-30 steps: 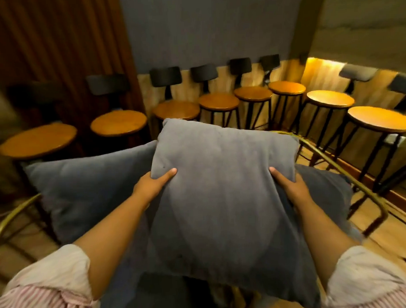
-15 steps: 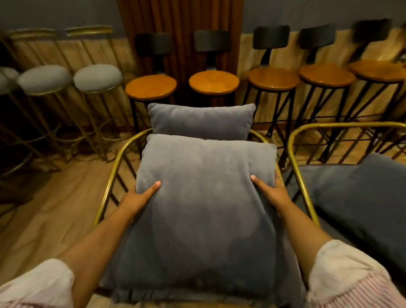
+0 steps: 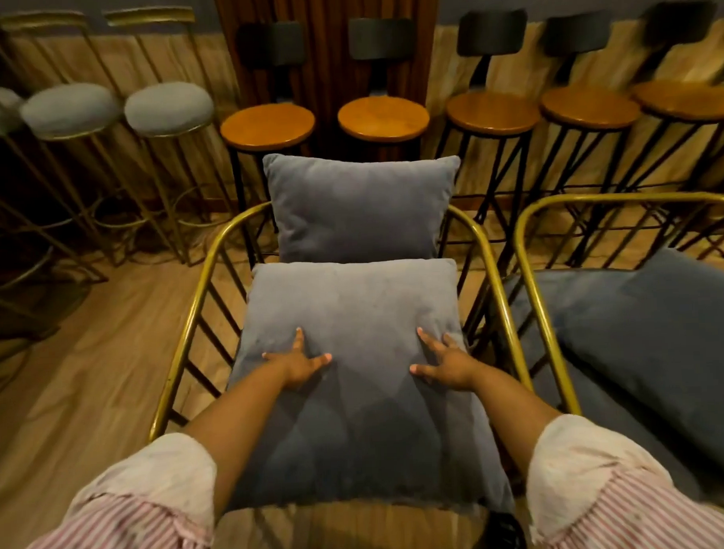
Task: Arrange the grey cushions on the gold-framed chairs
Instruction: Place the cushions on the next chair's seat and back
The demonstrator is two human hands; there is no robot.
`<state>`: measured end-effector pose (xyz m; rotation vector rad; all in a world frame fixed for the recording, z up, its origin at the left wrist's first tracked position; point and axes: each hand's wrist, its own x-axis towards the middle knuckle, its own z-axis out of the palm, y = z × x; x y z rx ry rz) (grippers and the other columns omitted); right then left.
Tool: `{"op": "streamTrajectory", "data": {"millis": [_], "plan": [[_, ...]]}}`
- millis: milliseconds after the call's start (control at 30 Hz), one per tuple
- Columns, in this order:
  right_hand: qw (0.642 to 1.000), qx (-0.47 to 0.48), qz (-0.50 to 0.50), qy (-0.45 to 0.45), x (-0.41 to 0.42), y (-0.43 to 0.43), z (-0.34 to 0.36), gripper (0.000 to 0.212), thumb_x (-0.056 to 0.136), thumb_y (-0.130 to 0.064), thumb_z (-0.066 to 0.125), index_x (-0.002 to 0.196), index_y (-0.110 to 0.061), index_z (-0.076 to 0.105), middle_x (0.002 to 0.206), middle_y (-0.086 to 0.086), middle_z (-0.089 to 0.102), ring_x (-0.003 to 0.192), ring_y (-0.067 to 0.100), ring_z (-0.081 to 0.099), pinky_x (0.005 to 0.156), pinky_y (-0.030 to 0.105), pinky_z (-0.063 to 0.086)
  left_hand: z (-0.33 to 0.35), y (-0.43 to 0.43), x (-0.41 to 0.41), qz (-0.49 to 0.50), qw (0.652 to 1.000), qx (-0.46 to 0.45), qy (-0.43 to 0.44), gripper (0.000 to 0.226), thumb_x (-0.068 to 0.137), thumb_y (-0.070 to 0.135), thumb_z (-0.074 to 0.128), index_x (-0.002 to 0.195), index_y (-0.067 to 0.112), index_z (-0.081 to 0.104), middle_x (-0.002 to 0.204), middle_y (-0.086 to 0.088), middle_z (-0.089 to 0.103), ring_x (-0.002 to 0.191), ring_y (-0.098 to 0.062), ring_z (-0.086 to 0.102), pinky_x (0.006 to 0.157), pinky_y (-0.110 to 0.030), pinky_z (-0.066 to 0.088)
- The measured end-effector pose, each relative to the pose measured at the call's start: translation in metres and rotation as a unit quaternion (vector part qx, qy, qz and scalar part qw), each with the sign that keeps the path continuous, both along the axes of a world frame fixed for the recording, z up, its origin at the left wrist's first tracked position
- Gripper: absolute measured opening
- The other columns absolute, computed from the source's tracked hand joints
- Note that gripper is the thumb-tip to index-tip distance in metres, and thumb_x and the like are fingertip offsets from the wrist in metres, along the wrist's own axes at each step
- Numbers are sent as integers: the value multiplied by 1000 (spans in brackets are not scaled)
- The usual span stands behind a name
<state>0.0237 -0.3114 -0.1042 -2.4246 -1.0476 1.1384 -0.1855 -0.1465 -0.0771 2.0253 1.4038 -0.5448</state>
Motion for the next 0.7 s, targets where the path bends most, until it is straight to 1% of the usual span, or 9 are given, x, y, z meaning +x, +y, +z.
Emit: {"op": "streamTrajectory", "data": {"millis": [100,200,333,367,467,533,600,667,700], "plan": [[999,45,2,25,5,-29,7,73,90,-40,57,151,-22,22,160,11,18,147,25,21,116,29,19,5,-18,19,-38,999,4,4,92,87,65,37,149,24,-18,160,-21,-5,144,-51,-7,118,-54,2],[994,96,-55,21,21,-66,20,59,91,-31,58,144,-11,40,151,10,40,139,21,39,106,19,27,-1,-33,52,-56,998,-11,8,112,64,83,40,147,35,-18,160,-23,-7,143,-53,-6,118,-56,6],[984,134,-118,-22,58,-129,35,53,91,-29,59,140,-11,46,132,11,55,124,22,50,94,20,33,21,-86,112,-86,994,-37,-55,114,72,74,50,150,23,-15,161,-19,0,147,-41,5,119,-47,14],[980,140,-138,-29,72,-148,36,53,91,-29,59,138,-10,48,127,11,56,121,22,52,93,20,34,29,-106,131,-101,990,-48,-84,107,80,64,53,151,17,-13,161,-16,6,148,-36,12,119,-40,17],[969,163,-183,-36,116,-210,42,52,90,-29,60,136,-8,50,140,11,52,133,24,46,108,28,32,36,-165,193,-114,977,-79,-159,87,92,37,53,152,10,-5,159,-14,18,145,-28,24,111,-28,24],[959,173,-219,-39,147,-259,46,51,91,-28,60,136,-7,50,140,10,52,133,25,46,109,31,34,37,-210,238,-137,967,-105,-189,88,91,36,56,152,11,-1,157,-13,24,143,-27,30,110,-27,28],[950,173,-258,-36,175,-303,46,49,91,-28,59,135,-7,50,139,9,52,131,25,47,106,30,35,37,-252,279,-154,955,-134,-216,100,83,46,63,152,14,-2,156,-12,28,140,-27,35,112,-30,30],[936,168,-306,-39,208,-349,40,50,91,-28,60,136,-8,49,142,11,49,132,25,45,108,30,33,40,-298,322,-162,942,-179,-234,114,74,56,69,152,16,-4,157,-10,25,142,-26,32,115,-33,28],[929,164,-328,-41,225,-369,38,51,90,-29,60,136,-9,49,143,12,48,132,26,45,109,30,32,42,-321,342,-168,937,-186,-243,107,79,50,67,152,15,-3,158,-9,23,145,-25,27,114,-31,25]]}}
